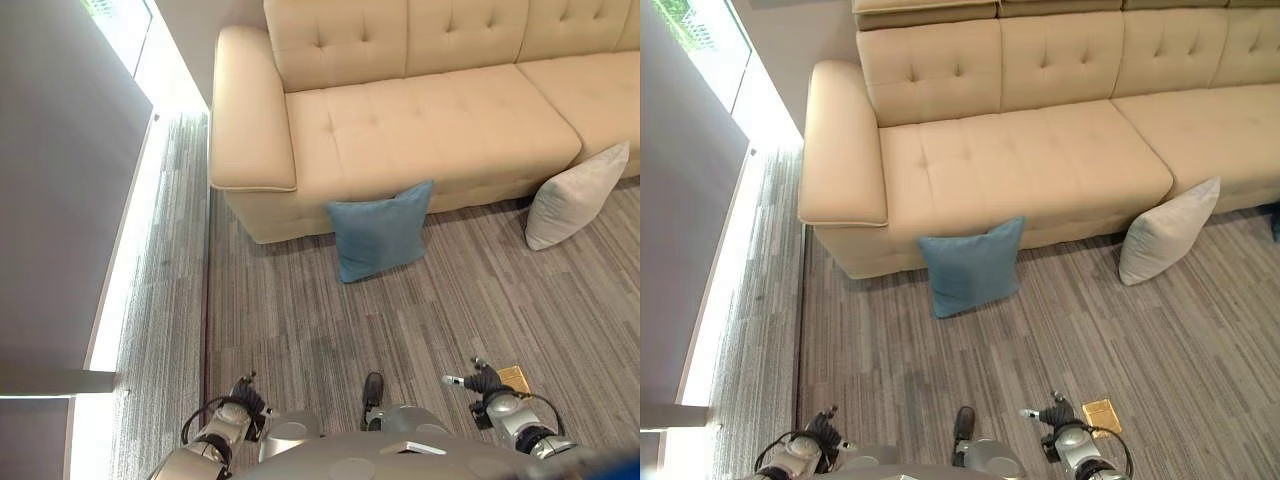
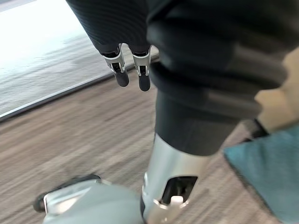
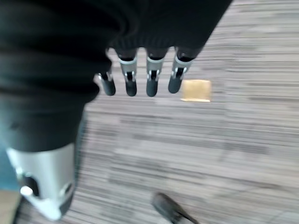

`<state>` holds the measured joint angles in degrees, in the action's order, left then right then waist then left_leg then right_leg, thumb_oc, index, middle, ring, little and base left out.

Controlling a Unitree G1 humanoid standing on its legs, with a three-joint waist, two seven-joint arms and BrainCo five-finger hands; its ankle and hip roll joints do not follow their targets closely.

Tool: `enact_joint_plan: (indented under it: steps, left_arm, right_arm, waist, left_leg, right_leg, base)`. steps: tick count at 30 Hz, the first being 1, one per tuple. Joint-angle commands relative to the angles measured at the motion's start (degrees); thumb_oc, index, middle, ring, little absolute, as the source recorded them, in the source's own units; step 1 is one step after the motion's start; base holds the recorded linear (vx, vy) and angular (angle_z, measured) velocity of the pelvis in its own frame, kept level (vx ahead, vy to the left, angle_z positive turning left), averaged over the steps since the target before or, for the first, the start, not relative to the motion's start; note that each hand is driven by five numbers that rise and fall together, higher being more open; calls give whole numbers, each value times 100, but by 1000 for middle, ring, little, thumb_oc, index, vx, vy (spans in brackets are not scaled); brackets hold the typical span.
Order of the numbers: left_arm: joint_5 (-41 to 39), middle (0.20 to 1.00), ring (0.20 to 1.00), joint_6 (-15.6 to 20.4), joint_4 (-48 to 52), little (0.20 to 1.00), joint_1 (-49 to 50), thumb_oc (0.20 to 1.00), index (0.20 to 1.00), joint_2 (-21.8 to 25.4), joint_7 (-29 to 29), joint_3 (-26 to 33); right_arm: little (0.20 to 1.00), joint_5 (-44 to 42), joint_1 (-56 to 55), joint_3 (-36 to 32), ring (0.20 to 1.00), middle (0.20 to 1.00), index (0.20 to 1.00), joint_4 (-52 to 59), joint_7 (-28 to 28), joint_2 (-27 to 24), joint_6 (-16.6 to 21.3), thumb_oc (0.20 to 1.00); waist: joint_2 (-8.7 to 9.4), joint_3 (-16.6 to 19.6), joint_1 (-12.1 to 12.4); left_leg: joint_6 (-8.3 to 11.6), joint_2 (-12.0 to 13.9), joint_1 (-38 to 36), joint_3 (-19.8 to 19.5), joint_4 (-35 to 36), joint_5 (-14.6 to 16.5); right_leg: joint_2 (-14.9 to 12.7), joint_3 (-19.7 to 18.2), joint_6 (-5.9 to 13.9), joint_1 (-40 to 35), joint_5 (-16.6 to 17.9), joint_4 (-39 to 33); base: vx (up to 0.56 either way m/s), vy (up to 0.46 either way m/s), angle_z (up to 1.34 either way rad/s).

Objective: Pick up all the scattered cushions and arrange them neatly on the sofa.

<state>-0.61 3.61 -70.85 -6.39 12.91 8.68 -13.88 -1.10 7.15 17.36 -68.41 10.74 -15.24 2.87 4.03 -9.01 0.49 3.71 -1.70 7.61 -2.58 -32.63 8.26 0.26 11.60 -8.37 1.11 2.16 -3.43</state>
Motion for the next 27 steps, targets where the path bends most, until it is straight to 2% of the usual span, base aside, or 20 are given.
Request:
enact_joint_plan:
  steps: [1, 3, 4, 5, 7, 10, 11, 12, 13, 14, 15, 16, 18, 19, 20, 22, 24, 25, 26, 27]
  left_arm:
    - [-6, 1000, 1000, 2, -69, 1000, -78, 1000, 1000, -143, -85, -328]
    - [-3, 1000, 1000, 0, -81, 1000, -75, 1000, 1000, -150, -90, -335]
    - [-3, 1000, 1000, 0, -81, 1000, -75, 1000, 1000, -150, -90, -335]
    - [-46, 1000, 1000, 11, -134, 1000, -43, 1000, 1000, -156, -79, -288]
    - [-41, 1000, 1000, -10, -188, 1000, 48, 1000, 1000, -153, -96, -228]
    - [-88, 1000, 1000, -28, -217, 1000, 130, 1000, 1000, -91, -93, -76]
    - [-150, 1000, 1000, -38, -194, 1000, 143, 1000, 1000, -10, -84, 20]
    - [-157, 1000, 1000, -42, -184, 1000, 144, 1000, 1000, 15, -80, 43]
    - [-154, 1000, 1000, -50, -179, 1000, 129, 1000, 1000, 80, -71, 69]
    - [-154, 1000, 1000, -50, -179, 1000, 128, 1000, 1000, 80, -71, 70]
    - [-143, 1000, 1000, -40, -190, 1000, 135, 1000, 1000, 106, -54, 64]
    - [-127, 1000, 1000, -42, -203, 1000, 149, 1000, 1000, 109, -47, 66]
    - [-113, 1000, 1000, -37, -231, 1000, 155, 1000, 1000, 92, -51, 66]
    - [-121, 1000, 1000, -14, -276, 1000, 156, 1000, 1000, 71, -51, 62]
    - [-121, 1000, 1000, -14, -277, 1000, 157, 1000, 1000, 68, -51, 63]
    - [-99, 1000, 1000, 24, -323, 1000, 175, 1000, 1000, 60, -49, 73]
    - [-91, 1000, 1000, 31, -356, 1000, 204, 1000, 1000, 24, -26, 80]
    - [-111, 1000, 1000, 27, -308, 1000, 169, 1000, 1000, 10, -22, 35]
    - [-156, 1000, 1000, 11, -289, 1000, 128, 1000, 1000, -12, -14, 2]
    - [-157, 1000, 1000, 11, -289, 1000, 126, 1000, 1000, -12, -14, 2]
  right_arm:
    - [1000, -284, 58, -5, 1000, 1000, 1000, -125, 104, -209, 56, 1000]
    - [1000, -291, 40, -19, 1000, 1000, 1000, -159, 120, -216, 63, 1000]
    - [1000, -291, 40, -19, 1000, 1000, 1000, -159, 120, -216, 63, 1000]
    - [1000, -315, 37, -27, 1000, 1000, 1000, -176, 139, -222, 63, 1000]
    - [1000, -301, -13, -35, 1000, 1000, 1000, -177, 124, -202, 61, 1000]
    - [1000, -327, -45, -95, 1000, 1000, 1000, -191, 78, -151, 64, 1000]
    - [1000, -320, -39, -143, 1000, 1000, 1000, -171, 44, -130, 50, 1000]
    - [1000, -327, -18, -153, 1000, 1000, 1000, -158, 39, -122, 46, 1000]
    - [1000, -337, 65, -146, 1000, 1000, 1000, -104, 18, -125, 45, 1000]
    - [1000, -337, 67, -146, 1000, 1000, 1000, -104, 18, -126, 44, 1000]
    - [1000, -320, 72, -148, 1000, 1000, 1000, -38, 17, -128, 49, 1000]
    - [1000, -267, 82, -134, 1000, 1000, 1000, -20, 21, -139, 36, 1000]
    - [1000, -231, 94, -117, 1000, 1000, 1000, -36, 26, -160, 24, 1000]
    - [1000, -183, 115, -94, 1000, 1000, 1000, -30, 24, -177, -16, 1000]
    - [1000, -182, 114, -93, 1000, 1000, 1000, -29, 24, -179, -16, 1000]
    - [1000, -110, 101, -69, 1000, 1000, 1000, -13, 15, -222, -18, 1000]
    - [1000, -117, 81, -37, 1000, 1000, 1000, 7, 26, -248, 31, 1000]
    - [1000, -236, 88, -44, 1000, 1000, 1000, 60, 64, -281, 103, 1000]
    - [1000, -318, 98, -62, 1000, 1000, 1000, 76, 87, -297, 122, 1000]
    - [1000, -319, 100, -63, 1000, 1000, 1000, 75, 87, -297, 123, 1000]
  waist:
    - [6, -313, -41]
    - [-49, -307, 14]
    - [-49, -307, 14]
    - [-92, -335, 71]
    - [-118, -244, 82]
    - [-117, -91, 173]
    - [-127, -66, 260]
    - [-150, -73, 267]
    - [-231, -133, 216]
    - [-228, -131, 217]
    - [-310, -188, 170]
    - [-351, -188, 159]
    - [-376, -190, 125]
    - [-354, -207, 45]
    - [-366, -220, 44]
    - [-295, -242, -15]
    - [-225, -163, -15]
    - [-158, -166, -26]
    - [-116, -257, -14]
    - [-121, -255, -21]
  left_leg:
    - [-282, -175, -20, -39, 1531, -74]
    - [-287, -305, 95, -159, 2072, -305]
    - [-287, -305, 95, -159, 2072, -305]
    - [-259, -354, 253, -189, 2357, -605]
    - [-300, -345, 97, -187, 2458, -587]
    - [-392, -327, -140, -38, 2550, -461]
    - [-523, -312, -272, 72, 2574, -324]
    - [-570, -292, -316, 95, 2590, -292]
    - [-670, -248, -426, 65, 2629, -274]
    - [-672, -251, -422, 68, 2628, -274]
    - [-726, -246, -520, 5, 2673, -239]
    - [-734, -255, -665, -54, 2743, -171]
    - [-719, -247, -795, -130, 2808, -121]
    - [-681, -280, -908, -233, 2832, -69]
    - [-679, -269, -930, -236, 2834, -59]
    - [-577, -275, -1102, -349, 2825, 61]
    - [-459, -178, -1129, -381, 2783, 101]
    - [-253, 15, -863, -352, 2333, 110]
    - [-197, 63, -623, -328, 1951, -3]
    - [-196, 64, -600, -337, 1916, 14]
  right_leg:
    - [-210, -468, 1001, -274, -389, 28]
    - [-110, -530, 1030, -368, -416, -38]
    - [-110, -530, 1030, -368, -416, -38]
    - [4, -665, 1036, -488, -530, -17]
    - [12, -724, 1051, -549, -603, 46]
    - [-121, -685, 1147, -631, -724, 242]
    - [-234, -645, 1290, -408, -761, 951]
    - [-263, -611, 1362, -271, -756, 1258]
    - [-274, -607, 1500, 124, -681, 2035]
    - [-278, -610, 1501, 136, -690, 2053]
    - [-346, -574, 1559, 481, -528, 2515]
    - [-476, -460, 1460, 551, -579, 2226]
    - [-536, -429, 1387, 618, -527, 1828]
    - [-568, -625, 1422, 836, -292, 1330]
    - [-558, -619, 1420, 810, -292, 1318]
    - [-651, -679, 1503, 818, -56, 811]
    - [-618, -668, 1402, 650, -21, 647]
    - [-532, -561, 1262, 399, -160, 504]
    - [-505, -559, 1183, 322, -208, 495]
    - [-503, -550, 1181, 326, -209, 496]
  base:
    - [265, -125, 16]
    - [151, -15, -14]
    - [148, 27, -56]
    - [164, 54, -65]
    - [241, 105, -71]
    - [198, 139, -70]
    - [131, 153, -39]
    - [149, 180, -19]
    - [73, 79, -13]
    - [93, 92, -3]
    - [156, 10, 11]
    - [215, -19, 7]
    - [241, -115, 11]
    - [196, -114, 16]
    - [198, -129, 25]
    - [231, -236, 27]
    - [230, -380, 55]
    - [94, -399, 83]
    - [51, -312, 126]
    - [-63, -237, 70]
